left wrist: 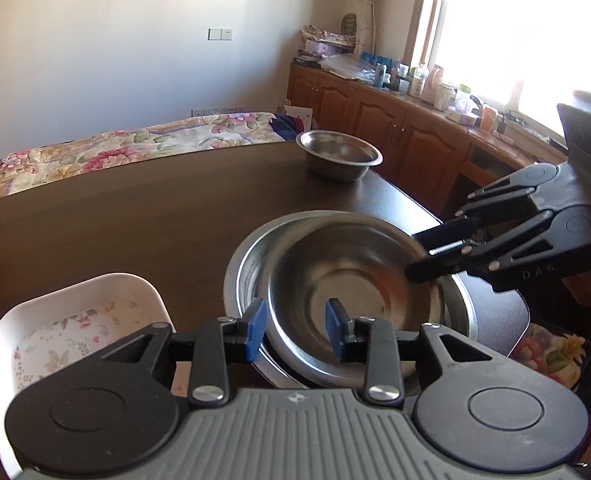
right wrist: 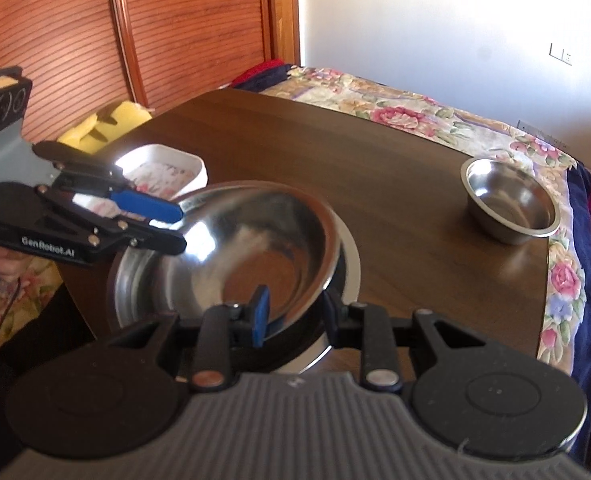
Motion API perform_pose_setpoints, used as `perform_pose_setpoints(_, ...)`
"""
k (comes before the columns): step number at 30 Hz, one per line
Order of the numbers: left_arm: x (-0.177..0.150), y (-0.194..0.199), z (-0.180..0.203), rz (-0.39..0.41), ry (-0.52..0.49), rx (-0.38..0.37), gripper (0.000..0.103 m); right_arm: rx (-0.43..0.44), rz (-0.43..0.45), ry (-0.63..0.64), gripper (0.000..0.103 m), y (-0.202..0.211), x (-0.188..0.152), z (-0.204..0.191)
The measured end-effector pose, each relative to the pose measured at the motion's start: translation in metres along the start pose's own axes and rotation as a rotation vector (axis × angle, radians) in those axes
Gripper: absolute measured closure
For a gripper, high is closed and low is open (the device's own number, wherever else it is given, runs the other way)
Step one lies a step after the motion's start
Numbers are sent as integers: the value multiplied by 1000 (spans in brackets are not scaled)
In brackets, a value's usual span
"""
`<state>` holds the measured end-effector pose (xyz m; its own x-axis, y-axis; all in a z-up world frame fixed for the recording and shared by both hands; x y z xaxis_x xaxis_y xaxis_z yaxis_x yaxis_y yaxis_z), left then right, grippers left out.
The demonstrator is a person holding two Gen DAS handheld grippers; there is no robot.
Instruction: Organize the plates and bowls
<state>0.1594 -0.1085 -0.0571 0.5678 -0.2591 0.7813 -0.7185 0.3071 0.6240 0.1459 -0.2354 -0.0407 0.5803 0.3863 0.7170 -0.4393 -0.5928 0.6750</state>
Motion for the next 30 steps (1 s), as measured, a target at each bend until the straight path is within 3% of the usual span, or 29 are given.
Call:
perform_pose_setpoints(6, 3, 2, -2, 6, 8, 5, 67, -8, -13, 11, 73, -2, -2, -2)
perform_pose_setpoints(11, 9, 6, -3, 25, 13, 17, 60, -11, 40, 5, 73, 8, 3, 2)
perform_pose_setpoints(24, 23, 10, -1, 60, 10, 39, 58, -36, 129, 3, 73, 21, 17, 12)
perform_pose_setpoints(30, 37, 8, 5, 76, 4, 36, 40, -56, 176, -2, 72, 28, 23, 20)
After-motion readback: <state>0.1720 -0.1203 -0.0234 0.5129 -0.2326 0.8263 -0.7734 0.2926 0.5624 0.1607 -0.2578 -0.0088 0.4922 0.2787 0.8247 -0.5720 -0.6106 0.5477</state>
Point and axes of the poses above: each gripper's, at about its wrist camera, not at the fingertips, and y roughly against the way its jaws point, z to its right, x to its top, the point moved 8 cm from there along -y, roughly the way its jaws point, and after that the axes turned 14 degrees about x, right-handed, at the moved point
